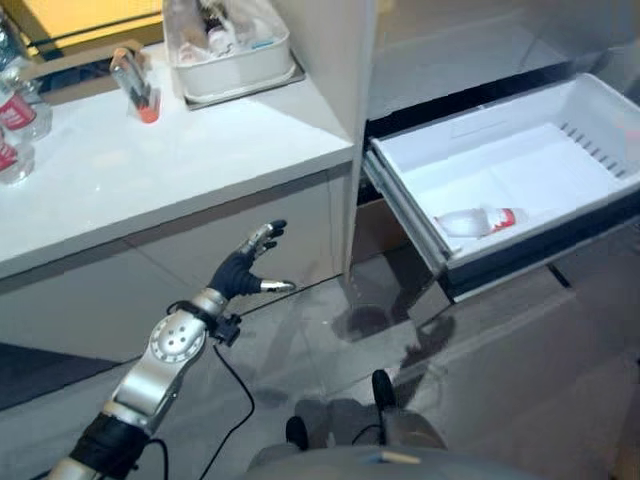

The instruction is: Take the drinks into the refrigerator

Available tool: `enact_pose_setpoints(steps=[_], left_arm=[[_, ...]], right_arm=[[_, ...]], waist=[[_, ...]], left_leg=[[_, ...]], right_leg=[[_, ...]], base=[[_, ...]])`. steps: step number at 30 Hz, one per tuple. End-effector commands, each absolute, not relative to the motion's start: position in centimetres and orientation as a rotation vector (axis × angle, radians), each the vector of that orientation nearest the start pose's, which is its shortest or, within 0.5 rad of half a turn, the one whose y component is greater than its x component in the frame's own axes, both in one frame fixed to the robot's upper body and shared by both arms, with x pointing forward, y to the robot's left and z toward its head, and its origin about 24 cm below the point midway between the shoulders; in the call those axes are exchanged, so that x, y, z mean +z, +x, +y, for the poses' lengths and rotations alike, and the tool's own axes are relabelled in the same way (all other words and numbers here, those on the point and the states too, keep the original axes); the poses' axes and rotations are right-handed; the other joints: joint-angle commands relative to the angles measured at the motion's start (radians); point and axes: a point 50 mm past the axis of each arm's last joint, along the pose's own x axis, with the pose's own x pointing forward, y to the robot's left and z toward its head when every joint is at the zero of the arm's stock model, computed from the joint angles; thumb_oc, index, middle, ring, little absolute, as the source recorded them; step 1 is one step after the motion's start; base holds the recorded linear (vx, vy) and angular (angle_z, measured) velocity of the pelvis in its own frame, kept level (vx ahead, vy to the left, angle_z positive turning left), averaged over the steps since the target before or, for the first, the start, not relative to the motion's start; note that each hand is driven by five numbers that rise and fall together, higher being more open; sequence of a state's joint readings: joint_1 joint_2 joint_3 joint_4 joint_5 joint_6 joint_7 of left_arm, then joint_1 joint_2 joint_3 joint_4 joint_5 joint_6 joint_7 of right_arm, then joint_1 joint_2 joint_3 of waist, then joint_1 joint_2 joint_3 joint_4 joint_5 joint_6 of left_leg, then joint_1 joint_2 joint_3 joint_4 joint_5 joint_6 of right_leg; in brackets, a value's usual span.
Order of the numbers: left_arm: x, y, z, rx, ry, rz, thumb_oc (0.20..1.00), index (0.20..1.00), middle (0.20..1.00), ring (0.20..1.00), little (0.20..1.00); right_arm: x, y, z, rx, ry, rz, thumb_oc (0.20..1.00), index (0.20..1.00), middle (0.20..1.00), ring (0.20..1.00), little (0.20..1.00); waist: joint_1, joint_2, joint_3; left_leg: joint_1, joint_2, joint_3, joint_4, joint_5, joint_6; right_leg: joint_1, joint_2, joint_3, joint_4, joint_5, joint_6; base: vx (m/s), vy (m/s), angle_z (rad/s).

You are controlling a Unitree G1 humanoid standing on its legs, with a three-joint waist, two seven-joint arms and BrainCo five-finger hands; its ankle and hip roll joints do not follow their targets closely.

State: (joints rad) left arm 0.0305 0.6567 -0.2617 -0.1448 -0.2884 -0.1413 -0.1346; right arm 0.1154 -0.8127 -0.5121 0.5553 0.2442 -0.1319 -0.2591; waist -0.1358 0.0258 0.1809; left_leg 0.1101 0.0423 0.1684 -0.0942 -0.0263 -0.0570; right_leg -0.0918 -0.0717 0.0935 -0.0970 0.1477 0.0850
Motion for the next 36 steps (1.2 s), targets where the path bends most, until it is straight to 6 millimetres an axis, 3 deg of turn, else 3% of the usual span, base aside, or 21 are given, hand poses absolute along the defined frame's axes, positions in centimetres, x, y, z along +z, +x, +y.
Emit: enact_pose_setpoints(steps=[1,3,6,7,8,10,12,13,15,16,17,18,19,21,27,31,32,33,36], left_arm=[[9.0,23.3,18.0,-0.541,0.360,-0.157,1.000,1.000,1.000,1.000,1.000],[9.0,23.1,17.7,-0.578,0.346,-0.153,1.000,1.000,1.000,1.000,1.000],[9.1,22.9,17.4,-0.625,0.348,-0.144,1.000,1.000,1.000,1.000,1.000],[9.1,22.9,17.4,-0.625,0.348,-0.143,1.000,1.000,1.000,1.000,1.000],[8.9,22.7,17.0,-0.658,0.348,-0.135,1.000,1.000,1.000,1.000,1.000],[8.9,22.6,17.0,-0.667,0.356,-0.135,1.000,1.000,1.000,1.000,1.000],[8.8,22.5,16.6,-0.687,0.361,-0.134,1.000,1.000,1.000,1.000,1.000],[8.8,22.5,16.7,-0.686,0.361,-0.134,1.000,1.000,1.000,1.000,1.000],[8.4,22.4,16.2,-0.694,0.345,-0.125,1.000,1.000,1.000,1.000,1.000],[8.3,22.4,16.1,-0.701,0.346,-0.120,1.000,1.000,1.000,1.000,1.000],[8.2,22.4,15.8,-0.718,0.351,-0.120,1.000,1.000,1.000,1.000,1.000],[8.2,22.5,15.7,-0.729,0.364,-0.121,1.000,1.000,1.000,1.000,1.000],[8.3,22.5,15.3,-0.753,0.374,-0.127,1.000,1.000,1.000,1.000,1.000],[8.8,22.7,15.0,-0.768,0.393,-0.154,1.000,1.000,1.000,1.000,1.000],[9.6,23.3,13.9,-0.795,0.421,-0.212,1.000,1.000,1.000,1.000,1.000],[9.9,23.7,12.8,-0.822,0.438,-0.245,1.000,1.000,1.000,1.000,1.000],[10.0,23.8,12.8,-0.817,0.438,-0.249,1.000,1.000,1.000,1.000,1.000],[10.2,23.9,12.4,-0.834,0.448,-0.262,1.000,1.000,1.000,1.000,1.000],[10.2,24.0,12.0,-0.846,0.453,-0.269,1.000,1.000,1.000,1.000,1.000]], right_arm=[[11.3,13.4,-48.4,-1.084,-0.502,0.154,1.000,1.000,1.000,1.000,1.000],[9.5,11.2,-49.3,-1.154,-0.479,0.276,1.000,1.000,1.000,1.000,1.000],[6.9,9.1,-49.6,-1.168,-0.440,0.419,1.000,1.000,1.000,1.000,1.000],[6.9,9.1,-49.6,-1.167,-0.440,0.419,1.000,1.000,1.000,1.000,1.000],[4.5,7.9,-49.1,-1.153,-0.408,0.529,1.000,1.000,1.000,1.000,1.000],[4.1,7.8,-48.9,-1.128,-0.420,0.558,1.000,1.000,1.000,1.000,1.000],[1.2,7.5,-47.3,-1.027,-0.445,0.684,1.000,1.000,1.000,1.000,1.000],[1.2,7.5,-47.3,-1.027,-0.445,0.684,1.000,1.000,1.000,1.000,1.000],[-1.8,8.1,-44.9,-0.875,-0.483,0.798,1.000,1.000,1.000,1.000,1.000],[-2.2,8.8,-44.4,-0.830,-0.509,0.812,0.953,0.953,0.953,0.953,0.953],[-2.3,10.1,-43.8,-0.773,-0.550,0.806,0.520,0.520,0.520,0.520,0.520],[-2.4,11.4,-43.1,-0.695,-0.601,0.802,0.451,0.451,0.451,0.451,0.451],[-1.8,13.3,-42.5,-0.632,-0.665,0.757,0.200,0.200,0.200,0.200,0.200],[-1.0,15.4,-41.7,-0.558,-0.728,0.697,0.200,0.200,0.200,0.200,0.200],[4.2,23.1,-38.0,-0.409,-0.848,0.369,0.200,0.200,0.200,0.200,0.200],[9.0,28.4,-35.0,-0.319,-0.943,0.152,0.200,0.200,0.200,0.200,0.200],[9.2,28.6,-35.0,-0.319,-0.944,0.148,0.200,0.200,0.200,0.200,0.200],[11.5,30.3,-33.7,-0.276,-0.991,0.062,0.200,0.200,0.200,0.200,0.200],[15.1,32.7,-31.2,-0.210,-1.062,-0.074,0.200,0.200,0.200,0.200,0.200]], waist=[[-0.005,-0.007,-0.050],[-0.017,-0.006,-0.051],[-0.024,0.004,-0.051],[-0.023,0.004,-0.050],[-0.031,0.016,-0.052],[-0.033,0.018,-0.051],[-0.037,0.030,-0.046],[-0.037,0.030,-0.046],[-0.035,0.044,-0.035],[-0.036,0.047,-0.032],[-0.033,0.055,-0.028],[-0.033,0.060,-0.022],[-0.029,0.067,-0.017],[-0.027,0.077,-0.008],[-0.002,0.100,0.017],[0.032,0.105,0.040],[0.029,0.106,0.042],[0.049,0.105,0.051],[0.067,0.105,0.064]], left_leg=[[-0.043,0.010,-0.041,0.013,-0.034,0.017],[-0.043,0.010,-0.029,0.018,-0.029,0.019],[-0.034,0.008,-0.015,0.021,-0.034,0.023],[-0.032,0.008,-0.013,0.020,-0.034,0.023],[-0.022,0.007,-0.010,0.017,-0.048,0.025],[-0.018,0.006,-0.006,0.017,-0.050,0.026],[-0.017,0.004,-0.002,0.021,-0.052,0.027],[-0.017,0.004,-0.002,0.021,-0.052,0.027],[-0.021,-0.001,-0.005,0.024,-0.050,0.029],[-0.024,-0.003,-0.005,0.025,-0.050,0.030],[-0.028,-0.006,-0.006,0.027,-0.050,0.031],[-0.031,-0.008,-0.004,0.029,-0.050,0.032],[-0.035,-0.014,-0.003,0.029,-0.049,0.033],[-0.042,-0.018,-0.001,0.030,-0.046,0.034],[-0.075,-0.033,-0.016,0.027,-0.032,0.036],[-0.114,-0.045,-0.031,0.033,-0.017,0.036],[-0.117,-0.045,-0.031,0.034,-0.016,0.036],[-0.131,-0.048,-0.036,0.035,-0.010,0.035],[-0.153,-0.054,-0.041,0.036,0.000,0.035]], right_leg=[[0.054,-0.013,0.013,0.025,-0.141,0.065],[0.046,-0.011,0.024,0.031,-0.132,0.065],[0.046,-0.008,0.041,0.036,-0.132,0.068],[0.046,-0.008,0.043,0.036,-0.132,0.068],[0.052,-0.009,0.049,0.033,-0.140,0.071],[0.053,-0.009,0.054,0.033,-0.140,0.071],[0.050,-0.011,0.058,0.037,-0.140,0.072],[0.050,-0.011,0.058,0.037,-0.140,0.072],[0.048,-0.017,0.057,0.039,-0.139,0.072],[0.047,-0.020,0.055,0.038,-0.137,0.073],[0.045,-0.023,0.055,0.038,-0.135,0.074],[0.041,-0.025,0.056,0.037,-0.132,0.074],[0.038,-0.028,0.058,0.036,-0.128,0.076],[0.033,-0.033,0.058,0.033,-0.122,0.078],[0.012,-0.052,0.042,0.025,-0.105,0.082],[-0.013,-0.061,0.027,0.023,-0.090,0.084],[-0.016,-0.061,0.027,0.024,-0.089,0.085],[-0.025,-0.064,0.020,0.023,-0.083,0.085],[-0.042,-0.067,0.013,0.022,-0.073,0.085]], base=[[0.00,0.015,-0.22],[-0.02,0.014,-0.21],[0.03,0.029,-0.25],[0.01,0.034,-0.14],[0.05,0.051,-0.11],[0.03,0.041,-0.09],[0.00,0.026,-0.14],[0.00,0.023,-0.08],[-0.01,0.028,-0.03],[-0.02,0.036,0.00],[-0.02,0.047,0.00],[-0.02,0.057,0.00],[-0.02,0.055,-0.01],[-0.02,0.050,-0.01],[-0.03,0.030,0.01],[-0.06,0.000,0.01],[-0.07,-0.008,0.01],[-0.05,-0.010,0.05],[-0.05,-0.002,0.09]])
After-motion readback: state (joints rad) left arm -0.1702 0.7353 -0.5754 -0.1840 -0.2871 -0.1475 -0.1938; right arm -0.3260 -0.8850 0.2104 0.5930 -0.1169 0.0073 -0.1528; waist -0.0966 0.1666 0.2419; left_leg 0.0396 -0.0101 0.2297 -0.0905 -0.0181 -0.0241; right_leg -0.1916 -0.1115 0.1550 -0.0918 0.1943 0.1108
